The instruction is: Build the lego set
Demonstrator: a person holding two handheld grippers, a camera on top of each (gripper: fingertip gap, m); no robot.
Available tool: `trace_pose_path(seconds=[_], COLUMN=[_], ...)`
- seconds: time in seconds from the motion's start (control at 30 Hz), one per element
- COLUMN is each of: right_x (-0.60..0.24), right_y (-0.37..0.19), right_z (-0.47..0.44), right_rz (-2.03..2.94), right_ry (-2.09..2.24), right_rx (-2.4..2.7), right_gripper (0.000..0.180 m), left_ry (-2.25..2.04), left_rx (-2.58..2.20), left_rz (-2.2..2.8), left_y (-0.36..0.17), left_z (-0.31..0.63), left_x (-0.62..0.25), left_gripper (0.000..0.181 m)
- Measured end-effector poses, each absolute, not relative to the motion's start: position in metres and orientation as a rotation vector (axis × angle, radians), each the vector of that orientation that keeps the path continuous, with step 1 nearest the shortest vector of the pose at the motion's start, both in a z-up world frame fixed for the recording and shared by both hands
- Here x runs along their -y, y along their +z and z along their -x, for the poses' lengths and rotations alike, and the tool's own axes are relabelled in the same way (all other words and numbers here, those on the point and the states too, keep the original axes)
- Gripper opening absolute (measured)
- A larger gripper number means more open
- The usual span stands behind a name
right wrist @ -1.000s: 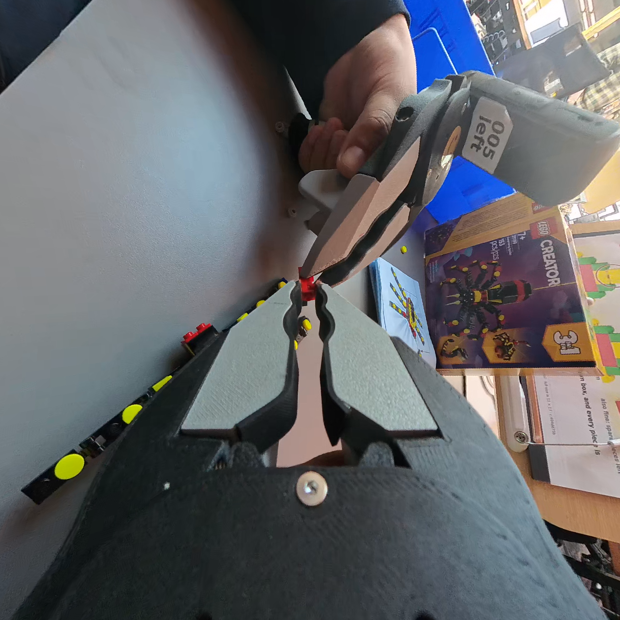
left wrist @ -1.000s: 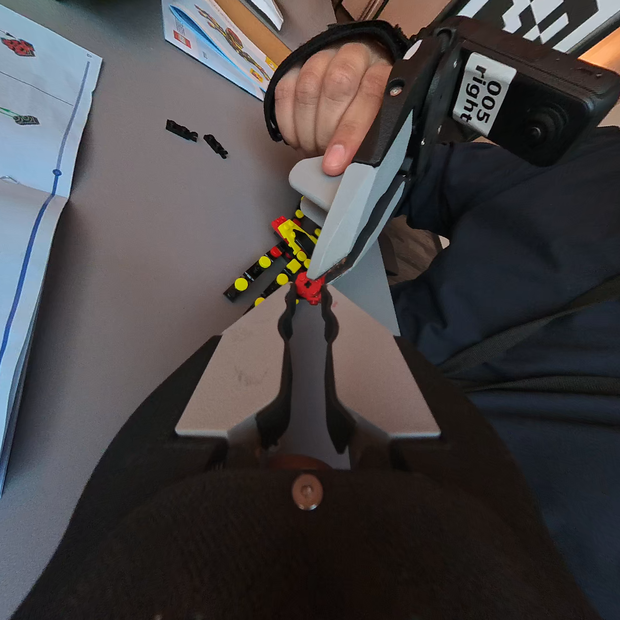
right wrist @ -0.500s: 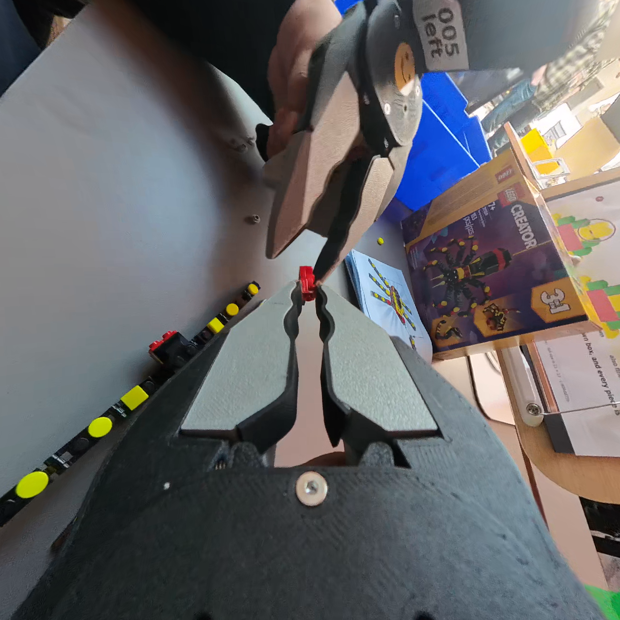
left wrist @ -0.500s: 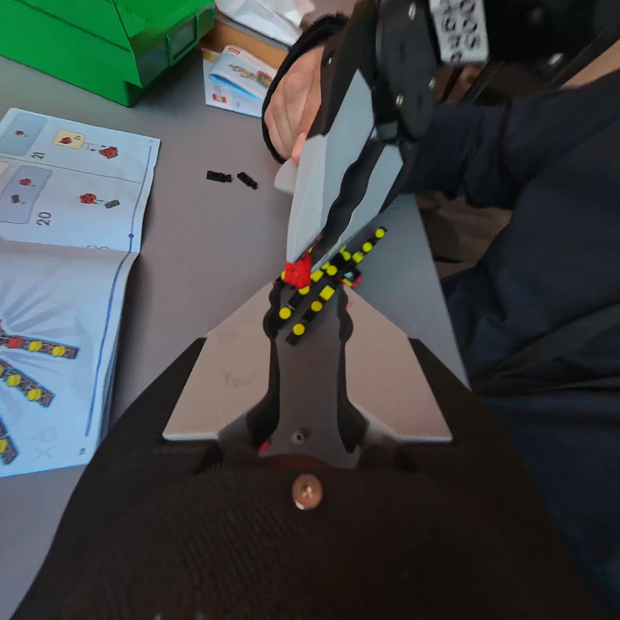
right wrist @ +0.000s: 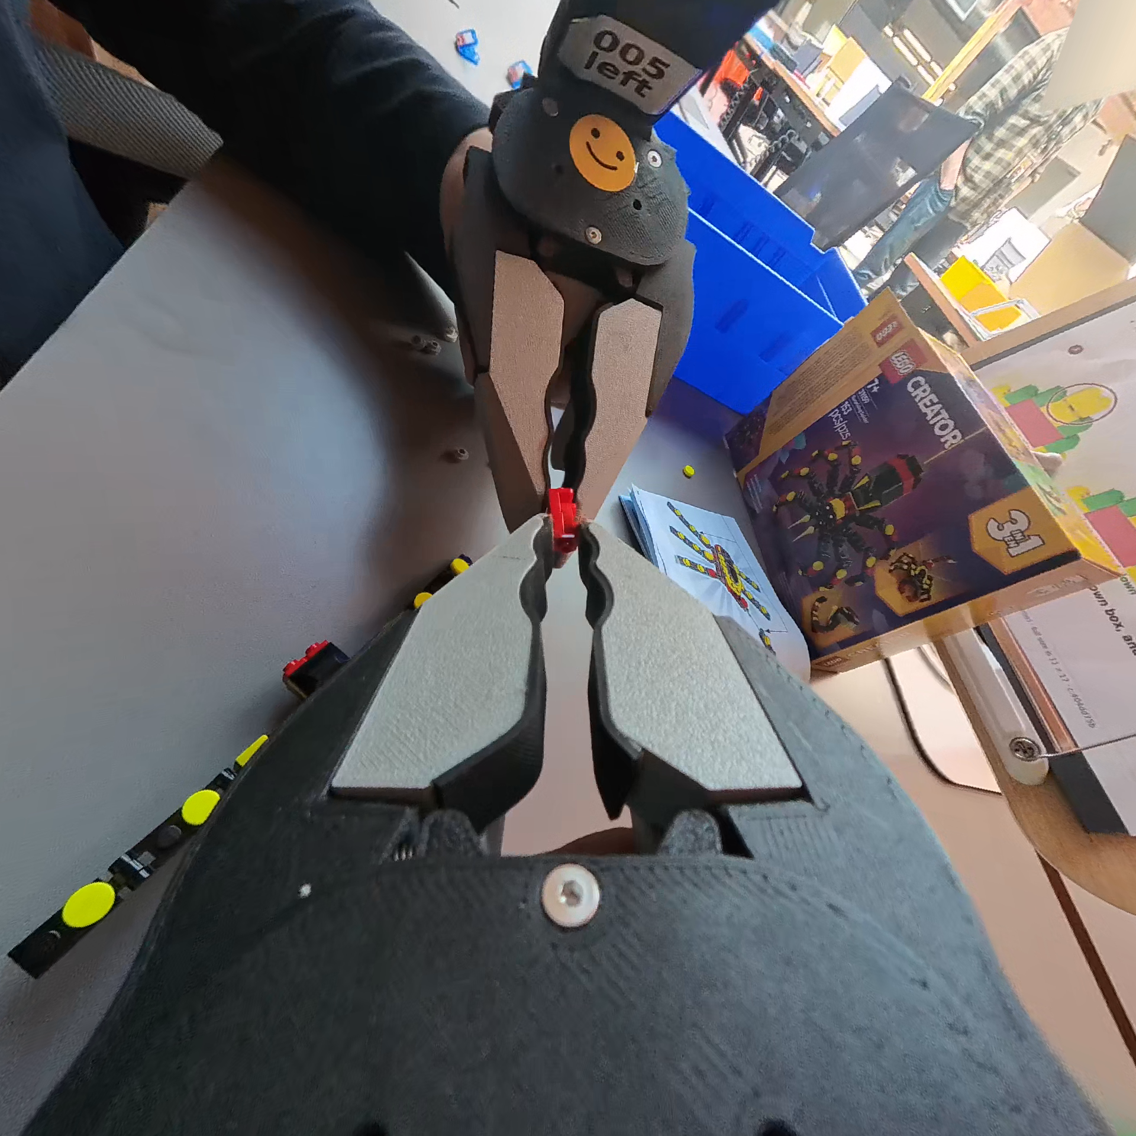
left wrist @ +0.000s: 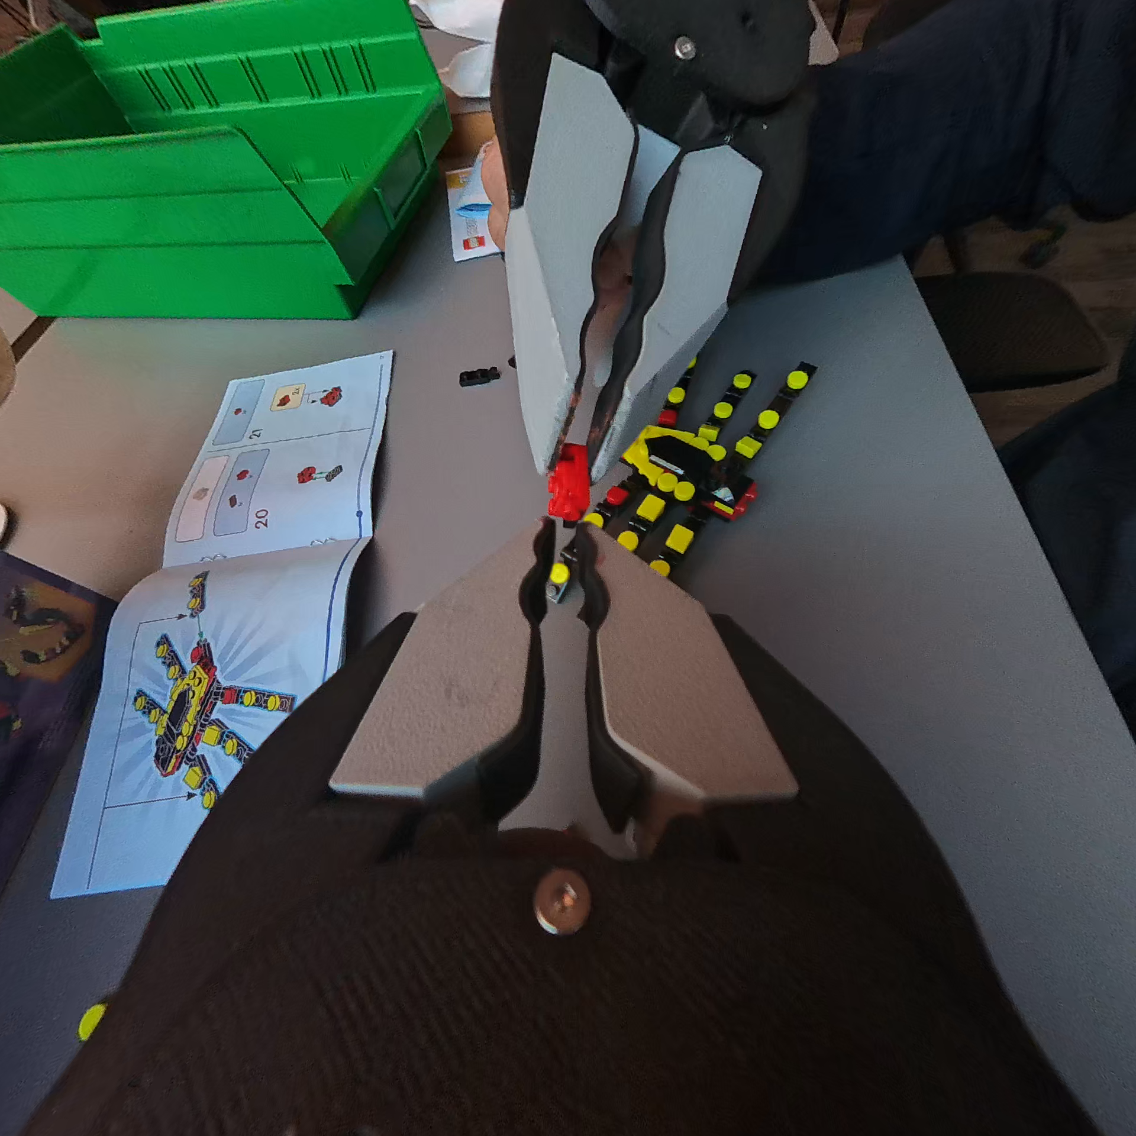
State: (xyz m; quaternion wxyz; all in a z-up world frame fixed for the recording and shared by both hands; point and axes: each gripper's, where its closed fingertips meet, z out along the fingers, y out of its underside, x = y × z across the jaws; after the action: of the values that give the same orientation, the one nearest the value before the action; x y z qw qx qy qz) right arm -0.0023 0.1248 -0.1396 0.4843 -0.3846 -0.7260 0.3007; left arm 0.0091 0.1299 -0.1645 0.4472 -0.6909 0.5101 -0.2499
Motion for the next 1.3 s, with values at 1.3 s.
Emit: trace_pose_path(seconds=[1.3], right_x=[-0.124], right_y=[-0.120], right_z=[-0.002], right_rz=[0.869], right_ry=[0.836], right_rx=[1.666], right_gripper=[0.005], left_ry=[-0.538], left_rx=[-1.221], left_rz=[1.507], left_y=[-0.131], left_z=[-0.012], left_x=[-0.129], left_gripper=[0.006])
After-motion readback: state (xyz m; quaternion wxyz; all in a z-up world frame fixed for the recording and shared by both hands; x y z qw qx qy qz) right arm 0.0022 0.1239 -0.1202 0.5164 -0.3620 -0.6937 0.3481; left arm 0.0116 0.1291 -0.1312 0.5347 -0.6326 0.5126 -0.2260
